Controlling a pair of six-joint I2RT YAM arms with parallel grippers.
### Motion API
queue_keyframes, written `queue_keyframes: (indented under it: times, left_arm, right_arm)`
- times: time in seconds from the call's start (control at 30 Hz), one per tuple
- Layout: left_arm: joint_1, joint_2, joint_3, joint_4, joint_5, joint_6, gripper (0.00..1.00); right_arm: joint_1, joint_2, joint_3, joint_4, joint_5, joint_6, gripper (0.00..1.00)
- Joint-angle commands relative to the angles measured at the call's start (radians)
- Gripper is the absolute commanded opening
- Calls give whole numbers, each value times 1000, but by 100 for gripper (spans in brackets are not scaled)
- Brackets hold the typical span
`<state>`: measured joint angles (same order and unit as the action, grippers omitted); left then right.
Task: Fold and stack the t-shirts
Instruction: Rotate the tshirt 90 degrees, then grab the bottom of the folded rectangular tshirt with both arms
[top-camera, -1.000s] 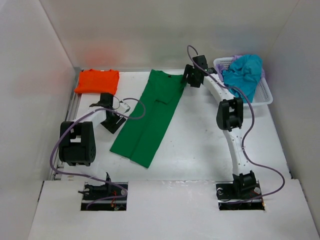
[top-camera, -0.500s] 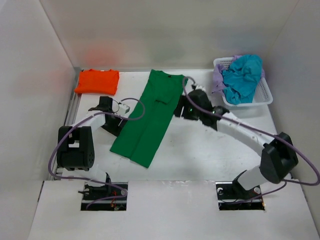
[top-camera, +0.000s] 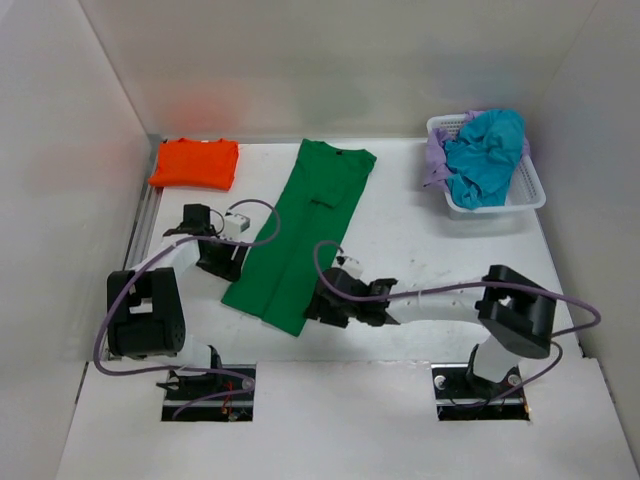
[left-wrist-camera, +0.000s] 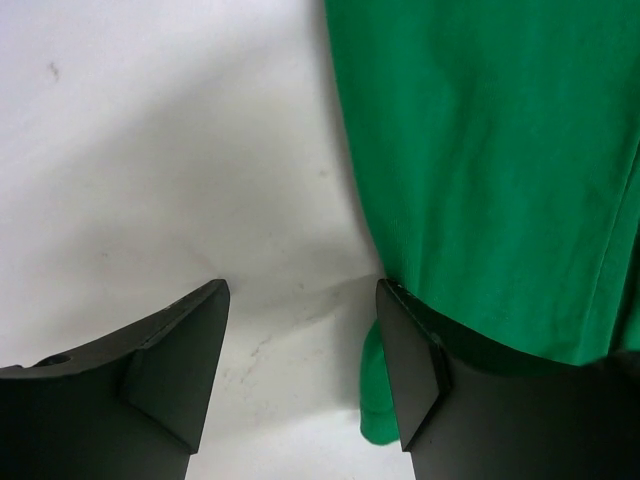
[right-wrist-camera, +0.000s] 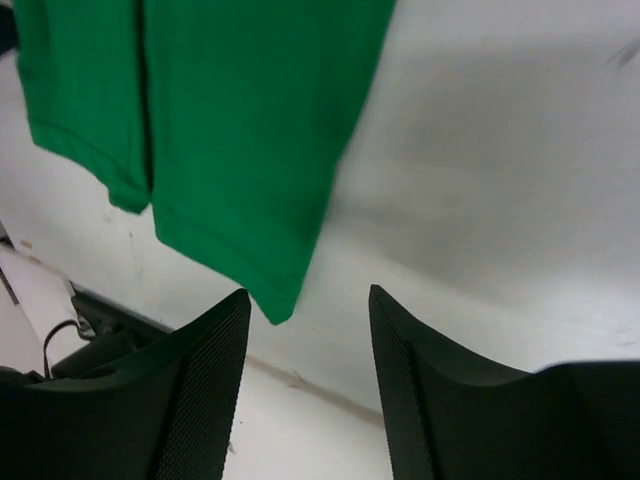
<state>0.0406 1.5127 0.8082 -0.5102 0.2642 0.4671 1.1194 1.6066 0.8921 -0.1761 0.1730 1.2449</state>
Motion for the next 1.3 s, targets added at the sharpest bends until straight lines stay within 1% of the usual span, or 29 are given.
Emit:
queue_keyframes:
  times: [0.0,0.17,0.23,0.3,0.33,0.37,0.47,0.5,0.57,0.67,0.73,0.8,0.83,0.97,1.0,1.07,1.1,1.13,1.2,1.27]
  left_arm:
    - [43,-25,-46,-65,67,-31,59]
    - [106,-83,-44,-73,58,-38,60]
    - [118,-112,-52,-74,58,-36,60]
    - [120,-143,-67,-74,56,-31,60]
    - [117,-160,-73,-74,53,-28,60]
    - [117,-180,-81,-74,52,-28,60]
    - [109,-250,-87,-79,35,-22,60]
    - [107,-275,-84,-82,29,-16,60]
    - [104,-327,-75,-91,11,7,61]
    - [65,-408,-49,-114,-11,83,63]
    - [-9,-460,-37,-148,-14,169,63]
    - [-108,-517,-43,-186,-34,292,64]
    - [-177,-554,-56,-207,-63,367,64]
    - [-472,-738,-191,-255,-218,704,67]
    - [-535,-785,-232,-273,-241,788,67]
    - [-625,-863,-296,-315,-253,919,67]
    - [-658,-888,-313,-329,-247,951,67]
    - [-717,-919,-334,-341,-232,985,68]
    - [-803,-933,-354,-341,-226,996,68]
    - [-901,-912,-371,-338,-233,989,66]
  right_arm:
    - [52,74,41,90,7,177,54]
    - [87,165,54,86,-10,280,51]
    - [87,191,54,102,-21,295,50]
    - [87,222,71,125,-36,291,47]
    - [87,231,76,130,-43,292,44]
    - [87,242,83,132,-52,297,38]
    - [87,231,55,133,-58,332,15]
    - [84,214,33,138,-58,350,9]
    - [73,172,-10,145,-49,360,1]
    - [53,84,-97,142,-30,353,0]
    - [46,26,-166,161,-52,344,0]
    - [47,-31,-229,205,-105,294,0]
    - [47,-65,-257,207,-115,280,0]
    - [65,-190,-361,159,-102,297,0]
    - [69,-221,-384,156,-105,295,0]
    - [69,-249,-398,158,-118,280,1]
    - [69,-254,-401,159,-119,271,1]
    - [69,-257,-401,161,-121,260,1]
    - [69,-258,-407,162,-124,255,1]
    - [69,-263,-417,167,-124,255,3]
